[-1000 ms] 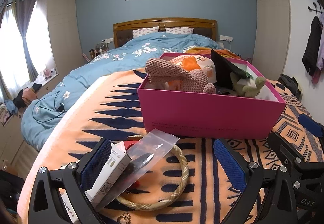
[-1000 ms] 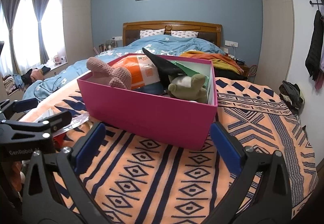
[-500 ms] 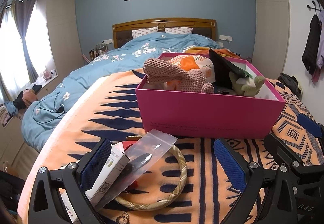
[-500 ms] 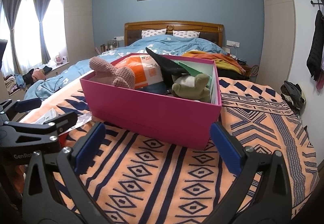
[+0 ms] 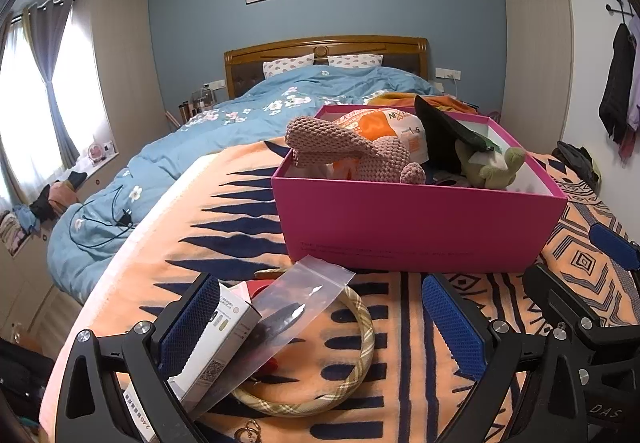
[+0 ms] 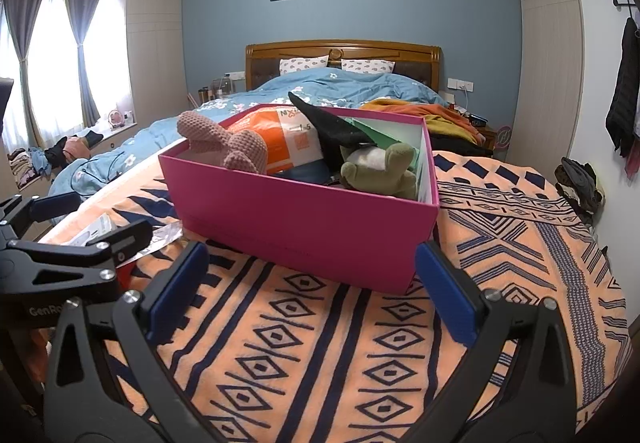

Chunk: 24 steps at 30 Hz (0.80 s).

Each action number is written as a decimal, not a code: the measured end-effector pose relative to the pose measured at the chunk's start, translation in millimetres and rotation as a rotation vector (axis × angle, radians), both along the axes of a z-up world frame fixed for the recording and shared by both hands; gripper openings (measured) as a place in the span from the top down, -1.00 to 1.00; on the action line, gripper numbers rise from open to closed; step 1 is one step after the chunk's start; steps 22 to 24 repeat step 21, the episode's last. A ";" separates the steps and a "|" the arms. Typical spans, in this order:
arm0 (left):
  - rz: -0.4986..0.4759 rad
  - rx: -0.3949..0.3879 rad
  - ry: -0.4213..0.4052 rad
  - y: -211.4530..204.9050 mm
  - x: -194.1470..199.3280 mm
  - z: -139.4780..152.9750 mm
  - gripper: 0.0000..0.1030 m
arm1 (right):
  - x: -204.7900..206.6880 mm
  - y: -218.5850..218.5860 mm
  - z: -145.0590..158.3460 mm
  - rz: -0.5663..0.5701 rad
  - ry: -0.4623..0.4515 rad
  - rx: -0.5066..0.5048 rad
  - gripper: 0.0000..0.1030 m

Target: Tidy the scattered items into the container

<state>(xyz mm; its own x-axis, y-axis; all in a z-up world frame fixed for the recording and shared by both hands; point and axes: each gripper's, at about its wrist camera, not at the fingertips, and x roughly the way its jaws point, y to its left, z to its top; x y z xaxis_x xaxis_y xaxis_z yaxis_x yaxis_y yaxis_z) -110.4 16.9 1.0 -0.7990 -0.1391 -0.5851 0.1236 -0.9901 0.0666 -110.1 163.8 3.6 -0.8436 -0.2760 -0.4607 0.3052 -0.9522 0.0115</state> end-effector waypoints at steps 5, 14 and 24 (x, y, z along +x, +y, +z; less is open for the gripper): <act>-0.001 0.001 -0.002 -2.2 -2.9 -0.1 -1.00 | -0.3 -0.5 -0.4 -0.001 -0.003 0.000 -1.00; 0.000 -0.020 0.011 -0.2 -0.4 0.2 -1.00 | -1.7 -0.4 -1.5 0.000 -0.012 -0.007 -1.00; -0.001 -0.038 0.033 2.2 3.9 2.3 -1.00 | -1.2 2.0 -3.6 0.002 -0.021 -0.021 -1.00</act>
